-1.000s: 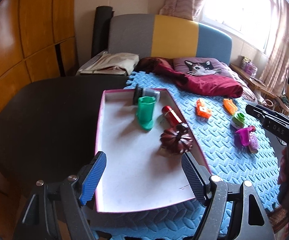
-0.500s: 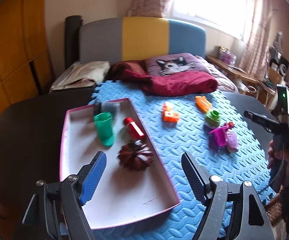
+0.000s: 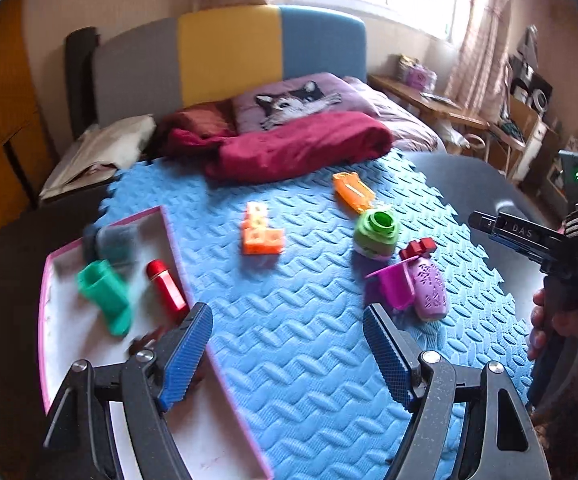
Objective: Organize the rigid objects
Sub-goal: 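Grasp the green plug-shaped piece with the left gripper while the right gripper moves toward the orange scoop, then grasp the orange scoop with the right gripper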
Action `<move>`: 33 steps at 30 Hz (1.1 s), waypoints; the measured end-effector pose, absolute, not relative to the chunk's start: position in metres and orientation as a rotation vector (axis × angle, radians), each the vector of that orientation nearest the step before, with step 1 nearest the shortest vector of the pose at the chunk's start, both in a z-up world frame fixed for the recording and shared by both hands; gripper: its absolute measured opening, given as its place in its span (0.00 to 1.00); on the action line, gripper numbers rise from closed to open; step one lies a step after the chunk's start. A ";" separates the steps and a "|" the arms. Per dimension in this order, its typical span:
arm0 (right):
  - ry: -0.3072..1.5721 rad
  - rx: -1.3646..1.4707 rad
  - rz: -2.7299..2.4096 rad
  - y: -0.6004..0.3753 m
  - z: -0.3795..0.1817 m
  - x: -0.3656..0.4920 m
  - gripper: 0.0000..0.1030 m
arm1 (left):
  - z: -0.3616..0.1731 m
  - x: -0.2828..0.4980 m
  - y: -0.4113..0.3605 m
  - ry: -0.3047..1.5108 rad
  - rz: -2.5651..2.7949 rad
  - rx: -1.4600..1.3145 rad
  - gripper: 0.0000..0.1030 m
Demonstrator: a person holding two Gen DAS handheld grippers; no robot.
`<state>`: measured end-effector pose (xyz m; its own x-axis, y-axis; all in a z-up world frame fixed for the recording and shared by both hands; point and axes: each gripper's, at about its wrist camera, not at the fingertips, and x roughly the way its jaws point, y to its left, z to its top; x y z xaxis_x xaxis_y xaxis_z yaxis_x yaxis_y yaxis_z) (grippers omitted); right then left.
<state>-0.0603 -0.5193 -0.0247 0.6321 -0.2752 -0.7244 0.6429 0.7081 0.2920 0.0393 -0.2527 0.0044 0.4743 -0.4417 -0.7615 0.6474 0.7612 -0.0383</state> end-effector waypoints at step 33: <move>0.704 0.750 -0.477 -0.535 -0.035 -0.064 0.43 | -0.065 0.121 -0.411 0.995 -0.801 0.388 0.51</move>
